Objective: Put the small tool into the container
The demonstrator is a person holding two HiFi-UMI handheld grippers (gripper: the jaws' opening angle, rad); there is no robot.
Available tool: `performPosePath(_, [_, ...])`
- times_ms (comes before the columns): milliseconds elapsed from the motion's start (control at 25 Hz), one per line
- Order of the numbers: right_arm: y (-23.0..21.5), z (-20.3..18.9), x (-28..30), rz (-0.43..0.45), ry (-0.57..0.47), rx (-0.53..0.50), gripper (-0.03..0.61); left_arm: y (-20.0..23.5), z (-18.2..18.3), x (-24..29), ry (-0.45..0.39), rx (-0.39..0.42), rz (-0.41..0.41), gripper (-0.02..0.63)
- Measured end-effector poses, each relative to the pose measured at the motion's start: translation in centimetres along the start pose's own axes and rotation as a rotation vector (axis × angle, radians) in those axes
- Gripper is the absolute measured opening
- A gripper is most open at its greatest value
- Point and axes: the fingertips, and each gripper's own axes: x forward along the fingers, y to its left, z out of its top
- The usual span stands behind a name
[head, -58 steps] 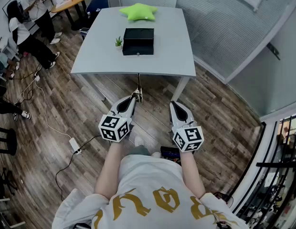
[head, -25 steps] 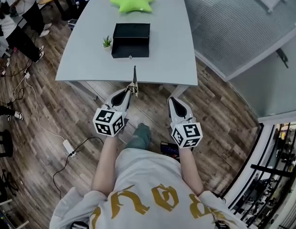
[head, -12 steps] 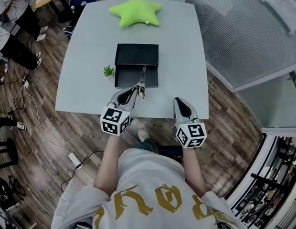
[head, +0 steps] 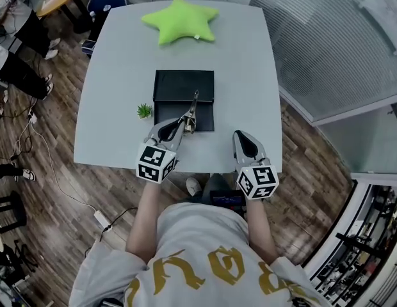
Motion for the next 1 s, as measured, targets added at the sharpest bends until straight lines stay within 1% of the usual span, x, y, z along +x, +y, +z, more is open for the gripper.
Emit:
performPosePath(200, [-0.3, 0.2, 2.7, 0.051, 0.021, -0.02, 0.023, 1.1, 0.4, 1.3, 0.006, 0.018, 0.018, 0.006])
performPosePath(360, [-0.9, 0.4, 4.9, 0.088, 0.045, -0.032, 0.023, 2.5, 0.4, 2.7, 0.045, 0.101, 0.054, 0.006])
performPosePath(480, [-1.7, 0.1, 6.0, 0.087, 0.068, -0.02, 0.023, 3.0, 0.0, 3.5, 0.075, 0.136, 0.047, 0.006])
performPosePath(600, [-2.1, -0.5, 7.4, 0.088, 0.092, -0.009, 0.023, 3.9, -0.7, 4.3, 0.118, 0.209, 0.037, 0.006])
performPosePath(680, [-2.0, -1.0, 8.3, 0.094, 0.106, -0.002, 0.023, 4.5, -1.1, 4.7, 0.142, 0.239, 0.027, 0.006])
performPosePath(880, [-1.5, -2.3, 9.4, 0.11, 0.137, 0.012, 0.023, 4.6, -2.7, 4.6, 0.183, 0.253, 0.003, 0.006])
performPosePath(1000, [-1.3, -2.5, 9.9, 0.117, 0.149, 0.009, 0.023, 4.8, -3.2, 4.7, 0.209, 0.281, -0.003, 0.006])
